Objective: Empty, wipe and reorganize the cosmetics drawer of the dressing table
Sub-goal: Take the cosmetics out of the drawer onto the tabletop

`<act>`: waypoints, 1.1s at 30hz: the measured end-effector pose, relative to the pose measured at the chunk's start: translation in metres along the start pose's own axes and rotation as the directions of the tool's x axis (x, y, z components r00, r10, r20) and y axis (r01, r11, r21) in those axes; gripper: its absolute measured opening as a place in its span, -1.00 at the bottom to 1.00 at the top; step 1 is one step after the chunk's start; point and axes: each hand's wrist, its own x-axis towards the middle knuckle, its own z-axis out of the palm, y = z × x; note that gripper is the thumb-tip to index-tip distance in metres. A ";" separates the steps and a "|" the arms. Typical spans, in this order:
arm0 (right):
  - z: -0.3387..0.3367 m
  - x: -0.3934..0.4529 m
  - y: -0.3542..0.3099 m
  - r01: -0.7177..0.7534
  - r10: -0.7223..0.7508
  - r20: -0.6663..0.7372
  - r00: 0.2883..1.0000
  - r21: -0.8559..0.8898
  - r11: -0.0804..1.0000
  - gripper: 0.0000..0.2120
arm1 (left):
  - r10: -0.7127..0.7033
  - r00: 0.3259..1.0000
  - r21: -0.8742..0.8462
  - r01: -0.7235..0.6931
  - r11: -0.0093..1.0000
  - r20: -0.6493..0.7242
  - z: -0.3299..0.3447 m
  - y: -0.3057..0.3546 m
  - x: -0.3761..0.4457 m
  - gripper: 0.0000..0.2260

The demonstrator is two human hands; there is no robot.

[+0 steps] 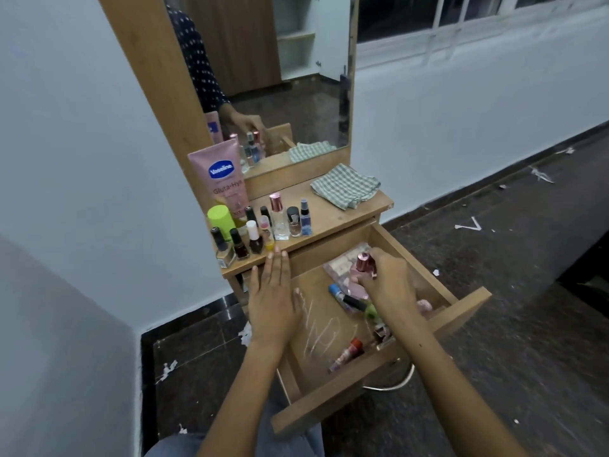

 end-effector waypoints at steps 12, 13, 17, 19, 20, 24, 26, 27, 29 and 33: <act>0.036 0.024 -0.097 0.310 -0.247 -0.202 0.948 0.400 0.863 -0.87 | -0.035 0.999 0.032 0.036 0.999 -0.024 0.005 0.001 -0.001 -0.41; 0.038 0.025 -0.100 0.320 -0.254 -0.213 0.943 0.390 0.863 -0.87 | -0.033 0.999 0.031 0.034 0.999 -0.027 0.006 0.000 0.000 -0.41; 0.046 0.025 -0.109 0.331 -0.245 -0.256 0.935 0.380 0.864 -0.83 | -0.023 0.999 0.024 0.023 0.999 -0.036 0.010 -0.001 0.000 -0.42; 0.051 0.027 -0.110 0.319 -0.230 -0.261 0.938 0.385 0.866 -0.82 | -0.027 0.999 0.022 0.028 0.999 -0.035 0.011 -0.001 0.001 -0.40; 0.053 0.027 -0.111 0.318 -0.225 -0.265 0.938 0.392 0.863 -0.82 | -0.026 0.999 0.022 0.027 0.999 -0.039 0.012 -0.001 0.001 -0.39; 0.059 0.023 -0.111 0.341 -0.223 -0.308 0.925 0.410 0.846 -0.76 | -0.030 0.998 0.028 0.032 0.999 -0.056 0.018 -0.002 0.002 -0.33; 0.060 0.018 -0.108 0.345 -0.217 -0.327 0.920 0.410 0.844 -0.73 | -0.028 0.998 0.047 0.031 0.998 -0.059 0.019 -0.003 0.001 -0.31; 0.061 0.016 -0.105 0.342 -0.212 -0.332 0.919 0.406 0.848 -0.73 | -0.025 0.998 0.069 0.029 0.997 -0.053 0.020 -0.003 0.001 -0.30; 0.064 0.013 -0.099 0.337 -0.205 -0.349 0.914 0.375 0.864 -0.73 | -0.026 0.998 0.110 0.031 0.993 -0.049 0.020 -0.003 0.001 -0.29; 0.066 0.016 -0.097 0.332 -0.201 -0.349 0.915 0.371 0.867 -0.75 | -0.033 0.997 0.109 0.040 0.993 -0.063 0.019 -0.002 0.001 -0.30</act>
